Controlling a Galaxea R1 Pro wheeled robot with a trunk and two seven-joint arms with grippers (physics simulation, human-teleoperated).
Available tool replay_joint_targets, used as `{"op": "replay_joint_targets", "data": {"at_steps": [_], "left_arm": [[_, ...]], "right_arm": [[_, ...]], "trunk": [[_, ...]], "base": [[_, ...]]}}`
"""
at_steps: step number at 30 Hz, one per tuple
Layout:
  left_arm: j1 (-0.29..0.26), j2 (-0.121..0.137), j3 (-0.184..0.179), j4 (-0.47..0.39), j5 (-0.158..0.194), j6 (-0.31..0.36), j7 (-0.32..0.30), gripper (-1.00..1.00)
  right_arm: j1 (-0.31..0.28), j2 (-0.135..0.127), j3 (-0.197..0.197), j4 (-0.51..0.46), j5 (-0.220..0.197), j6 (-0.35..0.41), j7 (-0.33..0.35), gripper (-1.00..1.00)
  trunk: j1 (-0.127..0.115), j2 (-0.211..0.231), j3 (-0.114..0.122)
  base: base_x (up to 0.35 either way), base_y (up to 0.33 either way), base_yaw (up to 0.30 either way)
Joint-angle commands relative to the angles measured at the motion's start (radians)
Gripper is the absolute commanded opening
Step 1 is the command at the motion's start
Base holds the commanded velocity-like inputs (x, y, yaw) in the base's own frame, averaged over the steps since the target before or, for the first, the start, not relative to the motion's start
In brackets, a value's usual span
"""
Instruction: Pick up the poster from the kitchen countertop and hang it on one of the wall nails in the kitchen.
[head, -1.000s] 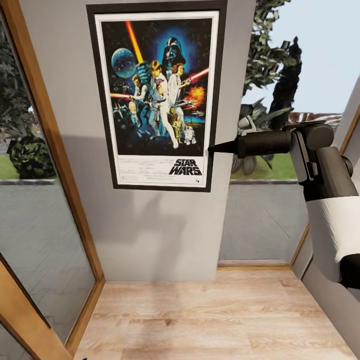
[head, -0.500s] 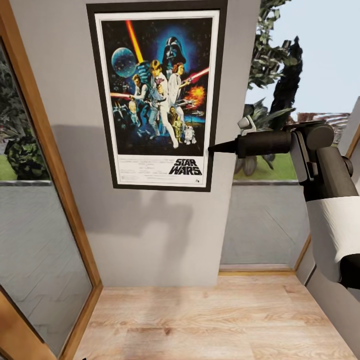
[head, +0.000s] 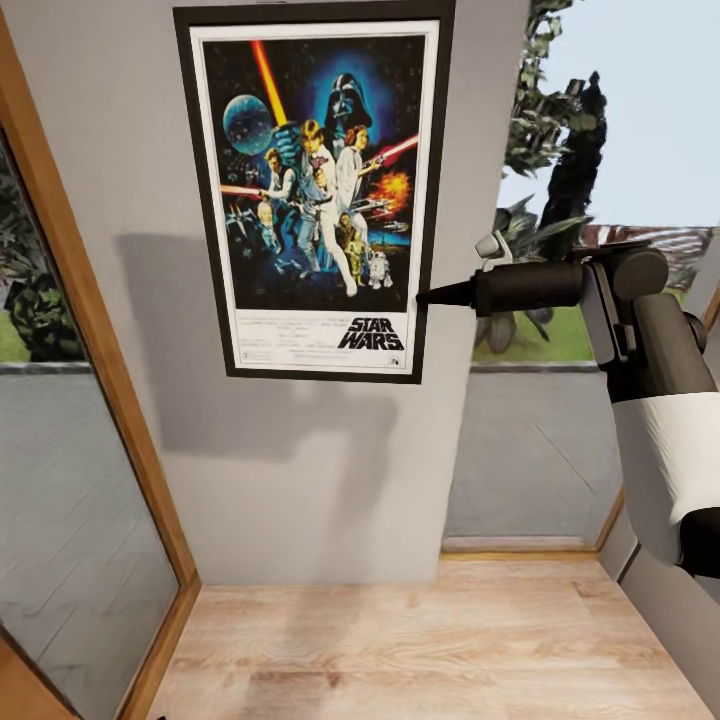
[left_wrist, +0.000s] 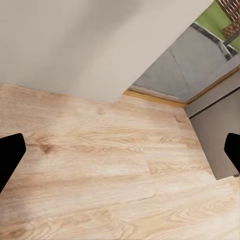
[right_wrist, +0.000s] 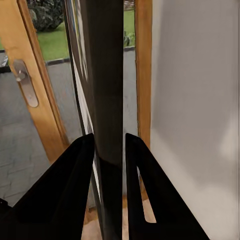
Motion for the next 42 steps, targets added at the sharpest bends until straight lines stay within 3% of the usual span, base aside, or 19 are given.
{"op": "replay_joint_targets", "data": {"at_steps": [1, 42], "left_arm": [[-0.001, 0.0, -0.008, 0.0, 0.008, -0.005, -0.002, 1.0], [-0.001, 0.001, -0.008, 0.0, 0.008, -0.005, -0.002, 1.0]], "right_arm": [[-0.001, -0.001, 0.002, 0.0, -0.009, 0.01, -0.003, -1.0], [-0.001, -0.001, 0.002, 0.0, -0.009, 0.01, -0.003, -1.0]], "trunk": [[0.001, -0.002, -0.002], [0.001, -0.002, -0.002]], "base": [[0.224, 0.0, 0.0], [0.168, 0.0, 0.0]]}}
